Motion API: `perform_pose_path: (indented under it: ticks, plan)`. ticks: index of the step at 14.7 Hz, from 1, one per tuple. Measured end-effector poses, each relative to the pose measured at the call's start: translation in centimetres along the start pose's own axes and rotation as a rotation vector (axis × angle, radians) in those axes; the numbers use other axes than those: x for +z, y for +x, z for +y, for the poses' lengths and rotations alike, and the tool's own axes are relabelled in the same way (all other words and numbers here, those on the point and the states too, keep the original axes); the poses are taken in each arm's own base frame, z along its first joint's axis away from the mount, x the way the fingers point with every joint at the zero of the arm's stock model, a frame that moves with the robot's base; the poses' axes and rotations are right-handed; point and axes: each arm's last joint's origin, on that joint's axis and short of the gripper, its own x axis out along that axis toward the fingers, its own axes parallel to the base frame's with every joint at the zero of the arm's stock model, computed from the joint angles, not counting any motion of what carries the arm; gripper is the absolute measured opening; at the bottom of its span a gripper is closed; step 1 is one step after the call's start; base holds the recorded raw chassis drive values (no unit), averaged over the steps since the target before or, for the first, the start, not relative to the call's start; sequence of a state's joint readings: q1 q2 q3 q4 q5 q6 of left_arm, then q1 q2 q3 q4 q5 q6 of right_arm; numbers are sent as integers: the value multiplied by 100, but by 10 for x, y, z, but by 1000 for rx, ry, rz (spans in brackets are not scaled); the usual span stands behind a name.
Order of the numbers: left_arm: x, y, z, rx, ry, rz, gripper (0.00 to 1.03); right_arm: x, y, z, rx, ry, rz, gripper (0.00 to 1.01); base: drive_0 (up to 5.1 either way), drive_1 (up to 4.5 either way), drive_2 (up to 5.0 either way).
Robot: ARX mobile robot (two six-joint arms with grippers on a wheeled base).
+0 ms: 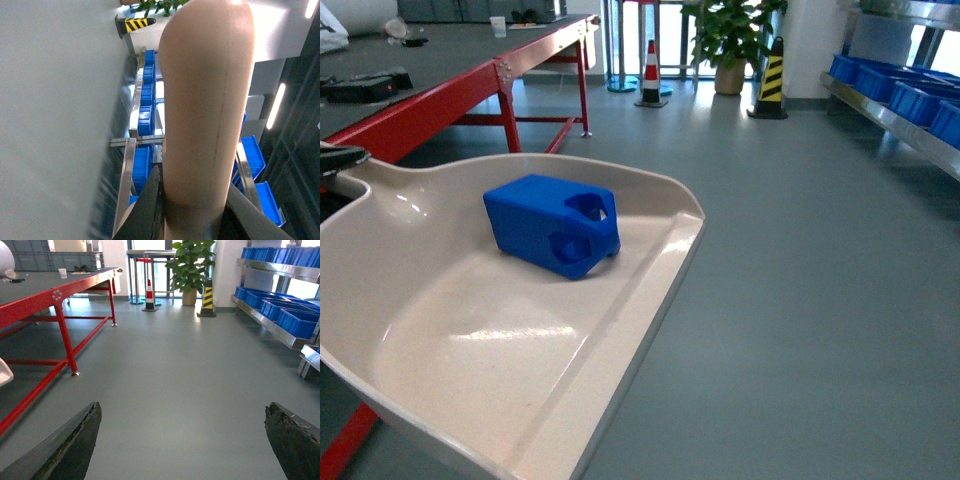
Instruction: Place part in tray to right shelf
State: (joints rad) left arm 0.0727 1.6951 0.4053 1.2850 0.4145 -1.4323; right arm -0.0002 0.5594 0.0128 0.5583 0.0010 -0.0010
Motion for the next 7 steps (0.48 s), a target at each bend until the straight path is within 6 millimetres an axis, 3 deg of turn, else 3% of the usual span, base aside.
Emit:
perform_pose_path:
  ticks: [7]
  plan:
    - [0,0,1,3,-1,2,18,0,0,0,1,0,-1,98,-5,428,-438]
